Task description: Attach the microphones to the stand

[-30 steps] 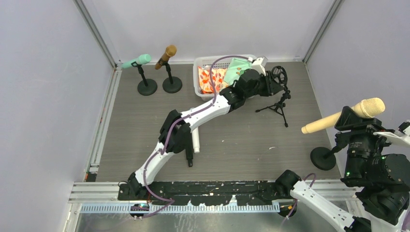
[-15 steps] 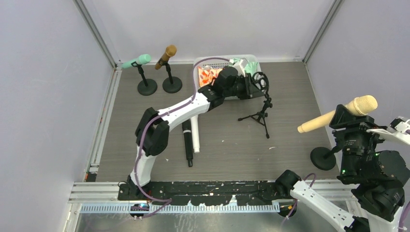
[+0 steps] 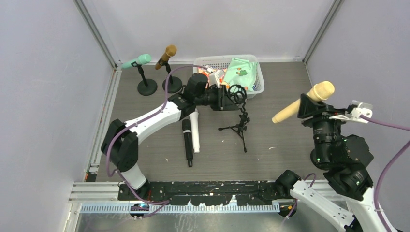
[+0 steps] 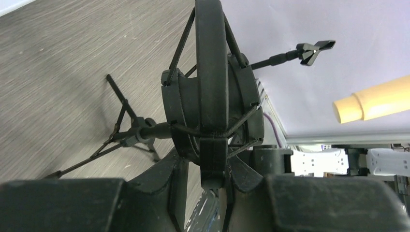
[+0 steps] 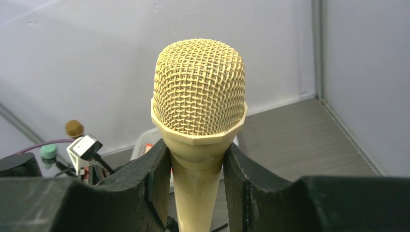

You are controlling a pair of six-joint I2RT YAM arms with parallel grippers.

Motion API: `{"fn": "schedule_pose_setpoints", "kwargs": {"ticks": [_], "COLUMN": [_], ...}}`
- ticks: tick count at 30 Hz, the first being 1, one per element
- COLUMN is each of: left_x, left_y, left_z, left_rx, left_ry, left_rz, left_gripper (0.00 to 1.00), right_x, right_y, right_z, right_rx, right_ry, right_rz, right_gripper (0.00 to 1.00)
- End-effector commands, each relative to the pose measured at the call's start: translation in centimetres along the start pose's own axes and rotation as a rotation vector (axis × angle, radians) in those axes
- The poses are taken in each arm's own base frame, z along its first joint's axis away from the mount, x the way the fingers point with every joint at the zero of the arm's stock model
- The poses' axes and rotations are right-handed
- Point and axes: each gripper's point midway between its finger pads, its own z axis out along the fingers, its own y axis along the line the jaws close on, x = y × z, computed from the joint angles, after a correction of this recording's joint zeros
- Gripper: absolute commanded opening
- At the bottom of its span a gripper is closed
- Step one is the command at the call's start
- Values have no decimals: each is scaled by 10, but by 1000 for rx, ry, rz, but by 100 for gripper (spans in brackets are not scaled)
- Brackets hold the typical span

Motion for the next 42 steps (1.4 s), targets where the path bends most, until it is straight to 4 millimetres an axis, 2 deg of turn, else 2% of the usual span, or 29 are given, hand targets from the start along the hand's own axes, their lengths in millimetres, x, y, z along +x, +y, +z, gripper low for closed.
{"fn": "schedule_pose_setpoints", "kwargs": {"ticks": [1,4,6,11,16,20,25,31,42], "left_x": [-4,0,-1,-5,-11,-11,-8,-6,-13], "left_y": [-4,3,3,-2,-6,-7,-8,-7,-6], "left_z": [-31,-38,-40,-45,-48,-52,-56,-58,-56], "left_rx": [57,50,57,83,96,96,107,115,138], "left_ry": [-21,-18,-19,-27,-46,-54,-48,-44,-63], "left_rz": [80,93,109,135,144,145,139,131,103], "left_gripper": [0,1,4,25,52,61,60,50,35], "right_x": [-11,-6,-3,2,17,27,40,57,96], "right_y": [49,71,85,117,135,146,155,159,156], "right_z": [11,16,19,30,52,64,76,83,79], "right_rx": [-198,-286,-337,-436,-427,-426,-423,-420,-459], "right_ry": [-82,-104,-120,-183,-174,-182,-177,-158,-119], "right_rz": [71,85,97,134,135,157,150,97,15], "right_gripper": [1,1,1,1,1,1,1,1,1]}}
